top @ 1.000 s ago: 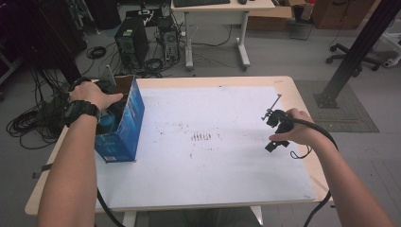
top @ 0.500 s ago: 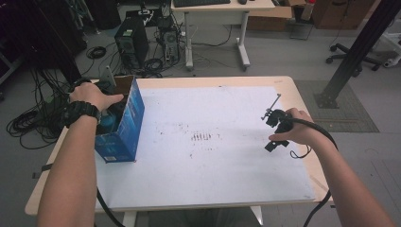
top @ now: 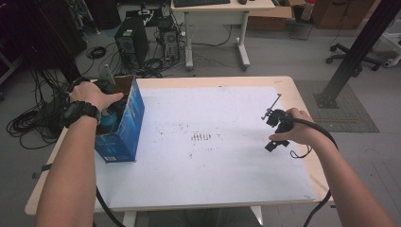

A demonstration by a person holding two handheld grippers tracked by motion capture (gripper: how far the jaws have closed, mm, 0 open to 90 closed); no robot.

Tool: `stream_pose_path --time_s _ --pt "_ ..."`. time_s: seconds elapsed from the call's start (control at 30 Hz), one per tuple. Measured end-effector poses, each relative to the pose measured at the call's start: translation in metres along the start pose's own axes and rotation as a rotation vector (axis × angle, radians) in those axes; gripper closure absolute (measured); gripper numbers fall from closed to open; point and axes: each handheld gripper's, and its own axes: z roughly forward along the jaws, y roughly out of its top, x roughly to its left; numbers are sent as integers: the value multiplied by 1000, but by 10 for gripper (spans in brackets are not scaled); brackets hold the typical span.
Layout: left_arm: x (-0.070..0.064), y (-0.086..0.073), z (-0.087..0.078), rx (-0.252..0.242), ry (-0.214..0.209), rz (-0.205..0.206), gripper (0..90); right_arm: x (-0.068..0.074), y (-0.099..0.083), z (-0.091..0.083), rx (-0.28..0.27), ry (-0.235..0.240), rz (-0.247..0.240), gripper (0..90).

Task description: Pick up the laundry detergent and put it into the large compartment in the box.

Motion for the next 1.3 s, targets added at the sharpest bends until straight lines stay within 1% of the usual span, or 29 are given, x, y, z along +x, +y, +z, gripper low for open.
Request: stream_pose_path --time_s 0.37,0.53,0.63,0.7,0.77,0.83,0.87,1.0,1.3 --pt "0 -3 -9 -5 1 -7 257 1 0 2 0 3 -4 156" --pt "-1 -4 -18 -15 13 -13 241 1 1 1 -3 3 -5 156" --pt "-1 -5 -22 -17 5 -10 241 1 1 1 -3 3 -3 156" --pt "-2 -6 -25 -20 11 -6 240 1 1 1 -4 3 -2 156" --pt "-3 -6 -27 -20 6 -6 238 1 1 1 -6 4 -3 156" --pt "-4 -6 -28 -13 10 -6 238 2 1 2 -6 5 -3 156" --pt "-5 -6 -30 -15 14 -5 237 1 1 2 -3 3 -8 156" --pt "-6 -6 -34 -18 15 -6 235 2 1 2 -5 5 -3 156" --pt "-8 -8 -49 -39 23 -5 227 2 1 2 -5 3 -5 156"
